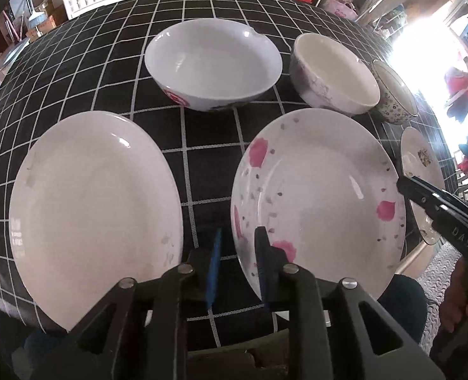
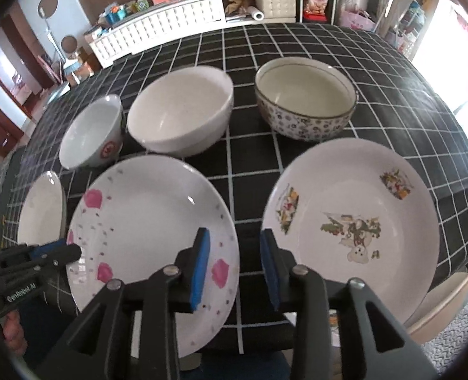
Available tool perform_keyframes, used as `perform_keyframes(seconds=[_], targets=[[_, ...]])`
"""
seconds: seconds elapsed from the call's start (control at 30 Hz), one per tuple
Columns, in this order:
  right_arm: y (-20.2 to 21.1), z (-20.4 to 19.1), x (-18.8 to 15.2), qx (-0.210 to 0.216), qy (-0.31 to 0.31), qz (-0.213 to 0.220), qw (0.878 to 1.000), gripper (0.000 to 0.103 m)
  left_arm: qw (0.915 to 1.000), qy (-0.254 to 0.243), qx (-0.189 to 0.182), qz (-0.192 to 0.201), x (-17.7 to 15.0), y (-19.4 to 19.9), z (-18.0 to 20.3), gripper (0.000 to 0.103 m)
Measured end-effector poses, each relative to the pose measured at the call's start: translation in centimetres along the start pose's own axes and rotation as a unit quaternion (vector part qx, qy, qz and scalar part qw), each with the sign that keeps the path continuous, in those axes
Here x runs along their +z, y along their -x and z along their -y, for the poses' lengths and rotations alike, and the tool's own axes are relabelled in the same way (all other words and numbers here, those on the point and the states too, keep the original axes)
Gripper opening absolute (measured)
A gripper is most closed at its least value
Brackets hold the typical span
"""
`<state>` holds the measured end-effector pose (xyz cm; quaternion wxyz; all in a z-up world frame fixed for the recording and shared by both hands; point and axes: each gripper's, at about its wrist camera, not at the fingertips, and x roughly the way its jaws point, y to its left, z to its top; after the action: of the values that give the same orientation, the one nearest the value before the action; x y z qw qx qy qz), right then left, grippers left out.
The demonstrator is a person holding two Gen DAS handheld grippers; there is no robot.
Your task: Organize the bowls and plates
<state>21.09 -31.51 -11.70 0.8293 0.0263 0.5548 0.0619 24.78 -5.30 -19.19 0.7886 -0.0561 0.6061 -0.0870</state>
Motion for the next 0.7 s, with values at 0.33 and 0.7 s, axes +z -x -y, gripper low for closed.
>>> perform_keyframes(seconds=[0.33, 0.7], targets=[[-1.2, 0.0, 0.3, -0.026, 0.018, -0.005, 1.000, 0.045, 0.9999, -0.002, 0.004, -0.009, 0.2, -1.0, -0.1, 0.019], [-0.1, -0.1, 0.2, 0.003, 0.045, 0.034, 0.998, 0.045, 0.9996, -0.018, 0.009, -0.018, 0.4, -2.4, 1.7, 0.015]])
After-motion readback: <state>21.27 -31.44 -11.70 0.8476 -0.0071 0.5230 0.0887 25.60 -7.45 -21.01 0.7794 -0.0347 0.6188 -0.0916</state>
